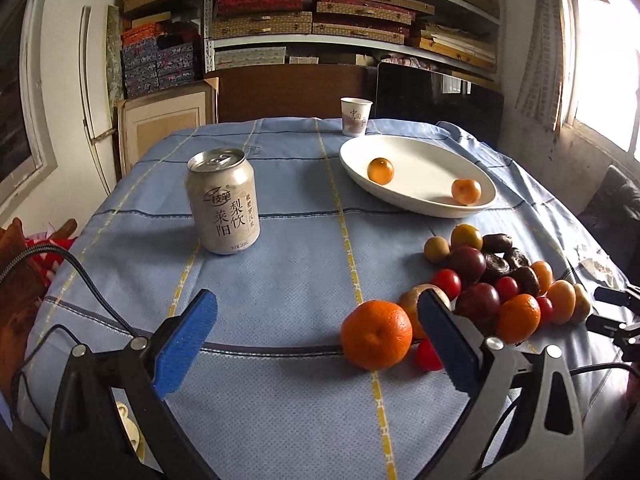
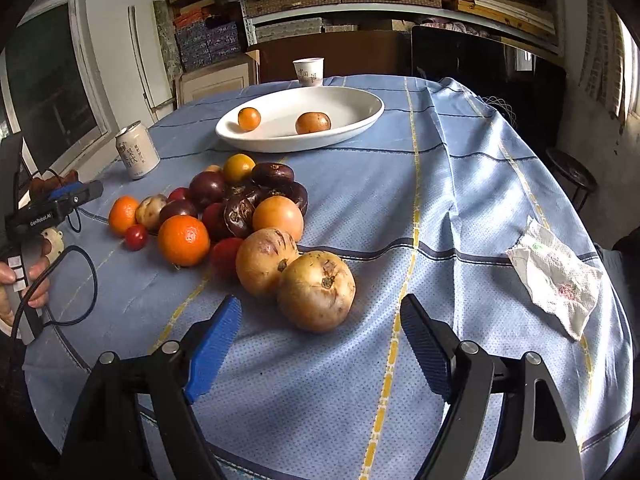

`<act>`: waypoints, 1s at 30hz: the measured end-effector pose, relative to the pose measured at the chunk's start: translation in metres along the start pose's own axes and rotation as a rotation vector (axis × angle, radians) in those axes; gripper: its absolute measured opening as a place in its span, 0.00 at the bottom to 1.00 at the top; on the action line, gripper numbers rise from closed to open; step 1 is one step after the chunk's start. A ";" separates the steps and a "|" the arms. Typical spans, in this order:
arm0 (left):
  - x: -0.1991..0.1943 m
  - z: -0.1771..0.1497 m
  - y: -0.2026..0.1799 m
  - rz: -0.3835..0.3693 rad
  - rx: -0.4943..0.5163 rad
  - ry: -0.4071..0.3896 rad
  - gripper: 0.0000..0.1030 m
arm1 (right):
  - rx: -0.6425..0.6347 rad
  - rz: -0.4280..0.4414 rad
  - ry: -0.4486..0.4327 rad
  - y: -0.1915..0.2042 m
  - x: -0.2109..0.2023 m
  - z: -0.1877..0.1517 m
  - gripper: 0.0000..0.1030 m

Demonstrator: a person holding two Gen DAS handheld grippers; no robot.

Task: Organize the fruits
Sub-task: 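Withdraw both open grippers from the plate back toward the fruit cluster, then grasp the large mandarin with the left gripper while the right gripper grasps a round brown-yellow fruit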

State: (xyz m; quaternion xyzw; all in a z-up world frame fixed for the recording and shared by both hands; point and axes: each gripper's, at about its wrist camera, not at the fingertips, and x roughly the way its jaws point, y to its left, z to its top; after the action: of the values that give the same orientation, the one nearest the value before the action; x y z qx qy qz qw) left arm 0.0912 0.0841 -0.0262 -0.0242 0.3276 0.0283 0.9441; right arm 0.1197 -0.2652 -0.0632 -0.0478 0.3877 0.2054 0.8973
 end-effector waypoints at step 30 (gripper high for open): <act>0.008 -0.011 -0.002 -0.087 0.040 0.085 0.96 | -0.191 -0.005 0.070 0.008 0.018 0.008 0.43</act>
State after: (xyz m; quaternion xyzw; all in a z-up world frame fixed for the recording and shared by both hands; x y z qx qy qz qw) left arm 0.0904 0.0821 -0.0397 -0.0205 0.3666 -0.0203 0.9299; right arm 0.1329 -0.2500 -0.0695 -0.1413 0.3974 0.2375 0.8751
